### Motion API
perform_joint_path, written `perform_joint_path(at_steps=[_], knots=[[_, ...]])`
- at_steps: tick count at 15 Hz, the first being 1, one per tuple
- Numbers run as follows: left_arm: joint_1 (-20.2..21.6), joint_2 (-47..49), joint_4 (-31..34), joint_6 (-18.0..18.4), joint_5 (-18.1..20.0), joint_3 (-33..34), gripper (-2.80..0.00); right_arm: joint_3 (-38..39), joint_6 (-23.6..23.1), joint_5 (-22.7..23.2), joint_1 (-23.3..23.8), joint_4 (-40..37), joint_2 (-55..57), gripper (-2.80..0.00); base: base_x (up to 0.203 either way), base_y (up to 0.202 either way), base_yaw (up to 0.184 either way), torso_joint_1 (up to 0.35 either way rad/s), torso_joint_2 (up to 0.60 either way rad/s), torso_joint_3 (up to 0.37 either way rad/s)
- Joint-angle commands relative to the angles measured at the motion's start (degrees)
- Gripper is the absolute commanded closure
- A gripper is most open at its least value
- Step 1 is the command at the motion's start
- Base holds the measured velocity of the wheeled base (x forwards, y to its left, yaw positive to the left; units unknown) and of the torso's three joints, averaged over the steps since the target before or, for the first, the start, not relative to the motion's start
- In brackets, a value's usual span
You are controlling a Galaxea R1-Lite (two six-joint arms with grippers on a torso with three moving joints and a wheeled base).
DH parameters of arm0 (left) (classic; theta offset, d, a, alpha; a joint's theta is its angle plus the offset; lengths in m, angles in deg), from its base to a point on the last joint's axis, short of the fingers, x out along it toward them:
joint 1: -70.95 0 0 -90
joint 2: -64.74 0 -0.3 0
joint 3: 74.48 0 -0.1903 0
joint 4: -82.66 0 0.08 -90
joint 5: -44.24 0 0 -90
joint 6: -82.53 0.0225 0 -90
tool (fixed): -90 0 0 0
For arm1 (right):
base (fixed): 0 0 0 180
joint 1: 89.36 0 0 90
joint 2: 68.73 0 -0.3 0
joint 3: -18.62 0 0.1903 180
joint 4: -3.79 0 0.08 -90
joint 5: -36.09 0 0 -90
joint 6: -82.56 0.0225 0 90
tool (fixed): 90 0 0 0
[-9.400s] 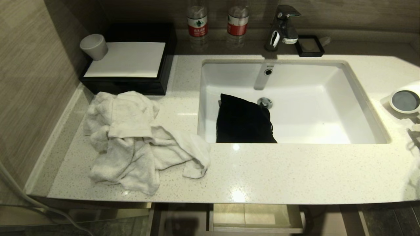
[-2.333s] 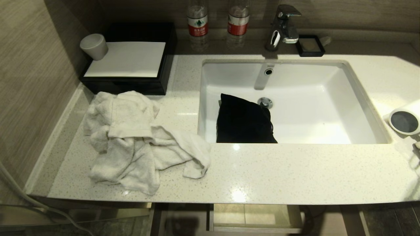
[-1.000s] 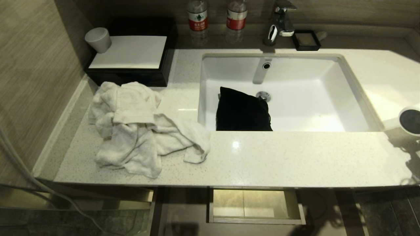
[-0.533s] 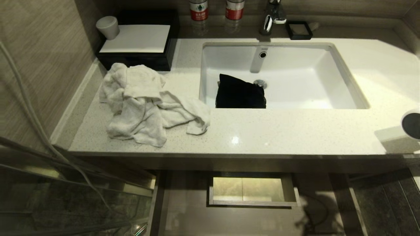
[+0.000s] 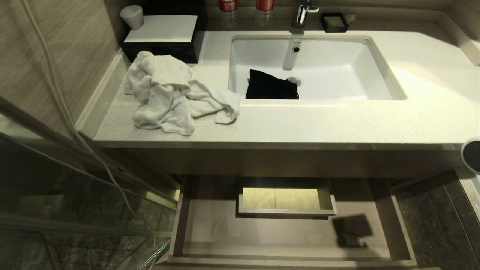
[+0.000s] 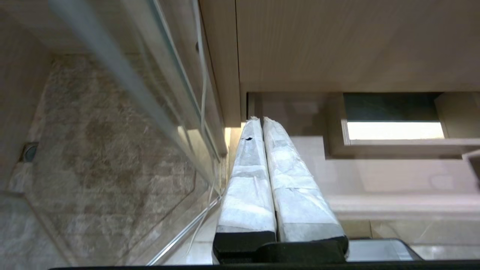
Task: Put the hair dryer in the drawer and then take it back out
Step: Pick up the hairdryer, then put it into the drawer
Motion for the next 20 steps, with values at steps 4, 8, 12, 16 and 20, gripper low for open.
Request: perform_joint_path(at_steps=[4, 8, 12, 16, 20], knots=[[0.0, 0.0, 0.0, 0.0, 0.0, 0.1, 0.0, 1.9, -0.1, 0.1, 0.0, -0.1, -3.1, 0.0, 0.0, 0.0, 0.0, -0.295, 0.07, -0.233], [0.0, 0.0, 0.0, 0.0, 0.0, 0.1, 0.0, 2.6, -0.2, 0.0, -0.1, -0.7, -4.2, 0.0, 0.0, 0.0, 0.0, -0.2, 0.02, -0.173], [0.0, -0.1, 0.0, 0.0, 0.0, 0.0, 0.0, 2.9, -0.2, 0.1, -0.2, -0.5, -4.2, 0.0, 0.0, 0.0, 0.0, -0.014, 0.01, -0.006], [0.0, -0.1, 0.0, 0.0, 0.0, 0.1, 0.0, 4.1, -0.2, 0.4, -0.3, -0.1, -5.1, 0.0, 0.0, 0.0, 0.0, -0.142, 0.3, 0.146], [0.0, 0.0, 0.0, 0.0, 0.0, 0.0, 0.0, 4.8, -0.2, 0.4, -0.4, 0.0, -5.4, 0.0, 0.0, 0.0, 0.0, -0.156, 0.33, 0.165]])
